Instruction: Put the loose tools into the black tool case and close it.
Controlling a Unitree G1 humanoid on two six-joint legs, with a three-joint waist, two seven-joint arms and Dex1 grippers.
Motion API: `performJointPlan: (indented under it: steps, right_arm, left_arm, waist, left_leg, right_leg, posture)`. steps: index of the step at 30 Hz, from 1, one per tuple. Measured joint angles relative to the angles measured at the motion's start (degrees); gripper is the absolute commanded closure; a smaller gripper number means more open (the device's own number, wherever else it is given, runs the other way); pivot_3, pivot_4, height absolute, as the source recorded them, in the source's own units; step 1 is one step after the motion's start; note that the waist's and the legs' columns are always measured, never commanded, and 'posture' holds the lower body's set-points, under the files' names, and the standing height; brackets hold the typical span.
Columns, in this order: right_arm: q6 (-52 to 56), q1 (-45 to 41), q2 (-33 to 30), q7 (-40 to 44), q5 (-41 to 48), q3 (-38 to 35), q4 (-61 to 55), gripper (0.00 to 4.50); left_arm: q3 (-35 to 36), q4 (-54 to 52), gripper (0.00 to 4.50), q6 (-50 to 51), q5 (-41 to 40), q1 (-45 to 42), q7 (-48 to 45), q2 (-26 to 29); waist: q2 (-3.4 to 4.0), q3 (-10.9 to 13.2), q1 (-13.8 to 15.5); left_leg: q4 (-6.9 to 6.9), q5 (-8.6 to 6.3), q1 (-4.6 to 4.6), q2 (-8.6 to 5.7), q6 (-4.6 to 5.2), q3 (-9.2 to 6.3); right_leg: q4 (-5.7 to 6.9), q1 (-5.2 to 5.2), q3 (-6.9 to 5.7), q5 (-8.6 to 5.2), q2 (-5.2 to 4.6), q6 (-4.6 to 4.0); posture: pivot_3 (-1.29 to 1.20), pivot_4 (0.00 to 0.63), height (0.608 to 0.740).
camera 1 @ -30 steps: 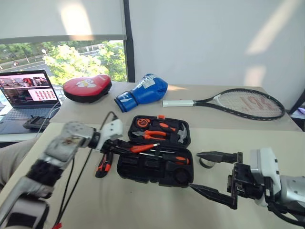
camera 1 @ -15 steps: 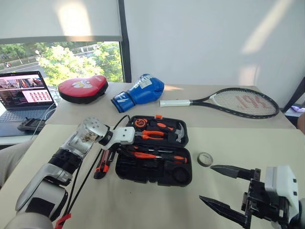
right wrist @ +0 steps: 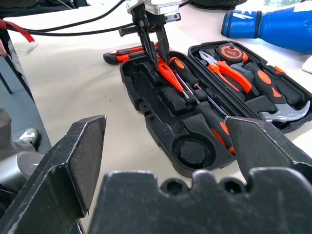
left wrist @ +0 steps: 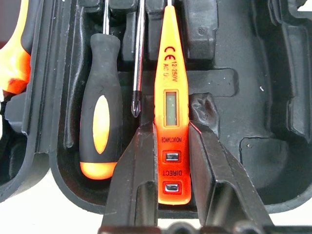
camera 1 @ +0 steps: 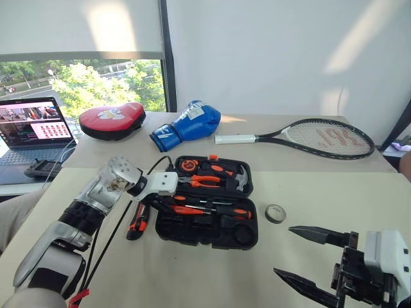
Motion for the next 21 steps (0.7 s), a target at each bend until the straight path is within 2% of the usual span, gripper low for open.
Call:
performJointPlan:
  steps: [9, 11, 16, 20, 21]
  right_arm:
    - [-0.3, 1.2, 0.8, 0.7, -0.8, -0.6, 0.0, 0.0]
    - [-0.3, 1.2, 1.0, 0.9, -1.0, -0.6, 0.0, 0.0]
    - [-0.3, 1.3, 1.1, 1.1, -1.1, -0.6, 0.0, 0.0]
    - [-0.3, 1.5, 1.2, 1.2, -1.1, -0.6, 0.0, 0.0]
    - [-0.4, 1.4, 1.2, 1.2, -1.1, -0.5, 0.1, 0.0]
  left_arm:
    - [0.0, 0.1, 4.05, -1.4, 1.3, -0.3, -0.1, -1.0]
    - [-0.1, 0.1, 3.04, -0.9, 1.2, -0.6, -0.8, -1.4]
    - [0.1, -0.3, 1.38, 1.2, -0.2, -0.9, -2.4, -2.3]
    - [3.9, -4.8, 1.38, 7.7, -5.8, 1.0, -3.9, -1.8]
    - [5.6, -6.3, 1.93, 10.5, -7.7, 1.5, -3.8, -1.5]
  waist:
    - [0.0, 0.0, 0.2]
    - [0.0, 0.0, 0.3]
    - [-0.01, 0.0, 0.2]
    - [-0.01, 0.0, 0.1]
    - [-0.01, 0.0, 0.1]
  left_leg:
    - [0.0, -0.01, -0.01, -0.02, 0.01, 0.0]
    - [0.01, -0.01, -0.02, -0.02, 0.01, 0.0]
    - [0.01, 0.0, -0.09, -0.02, 0.0, 0.01]
    - [0.02, 0.05, -0.14, -0.02, -0.09, 0.01]
    - [0.02, 0.16, -0.15, -0.02, -0.27, 0.01]
  right_leg:
    - [-0.01, 0.01, -0.01, 0.0, -0.02, 0.0]
    - [-0.01, 0.01, -0.02, 0.0, -0.01, 0.0]
    - [-0.02, -0.06, -0.02, -0.01, 0.01, 0.02]
    - [0.0, -0.13, -0.01, -0.01, 0.0, 0.02]
    - [0.0, -0.13, -0.02, -0.01, 0.0, 0.02]
  posture:
    - [0.0, 0.15, 0.74]
    - [0.0, 0.15, 0.74]
    - [0.0, 0.15, 0.74]
    - [0.0, 0.15, 0.74]
    - [0.0, 0.15, 0.74]
